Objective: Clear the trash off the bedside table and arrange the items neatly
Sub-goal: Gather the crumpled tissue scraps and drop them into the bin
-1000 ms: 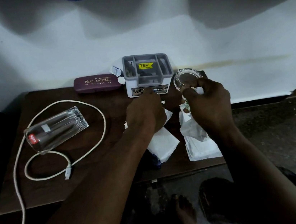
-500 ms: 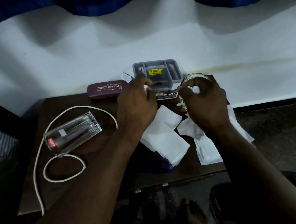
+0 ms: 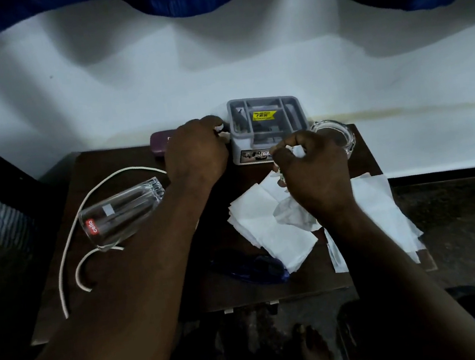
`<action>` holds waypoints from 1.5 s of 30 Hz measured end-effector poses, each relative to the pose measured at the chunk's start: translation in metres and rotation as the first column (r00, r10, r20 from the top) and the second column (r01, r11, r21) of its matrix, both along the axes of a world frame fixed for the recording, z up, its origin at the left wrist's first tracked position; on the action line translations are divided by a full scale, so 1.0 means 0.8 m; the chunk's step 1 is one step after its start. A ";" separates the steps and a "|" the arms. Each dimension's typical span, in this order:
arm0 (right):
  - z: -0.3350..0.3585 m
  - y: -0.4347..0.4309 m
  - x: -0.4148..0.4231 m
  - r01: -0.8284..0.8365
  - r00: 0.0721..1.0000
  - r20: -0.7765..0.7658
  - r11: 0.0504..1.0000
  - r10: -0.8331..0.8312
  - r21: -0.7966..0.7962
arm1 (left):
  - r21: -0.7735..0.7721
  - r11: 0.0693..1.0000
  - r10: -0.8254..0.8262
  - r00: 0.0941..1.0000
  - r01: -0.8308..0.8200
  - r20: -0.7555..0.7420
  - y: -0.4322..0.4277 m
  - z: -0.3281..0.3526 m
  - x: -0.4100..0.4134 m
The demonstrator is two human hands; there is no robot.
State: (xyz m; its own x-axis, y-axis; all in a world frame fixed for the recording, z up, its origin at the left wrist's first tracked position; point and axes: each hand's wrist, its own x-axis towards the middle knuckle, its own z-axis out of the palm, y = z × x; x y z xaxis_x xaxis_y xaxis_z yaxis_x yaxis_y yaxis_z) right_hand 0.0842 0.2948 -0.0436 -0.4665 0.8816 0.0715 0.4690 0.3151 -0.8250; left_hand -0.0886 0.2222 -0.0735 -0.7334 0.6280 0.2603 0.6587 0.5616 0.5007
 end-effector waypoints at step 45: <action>-0.007 -0.013 -0.018 -0.070 0.996 0.044 0.997 0.071 -0.031 | 0.027 1.000 -0.009 0.973 0.003 0.230 0.013 -0.024 -0.029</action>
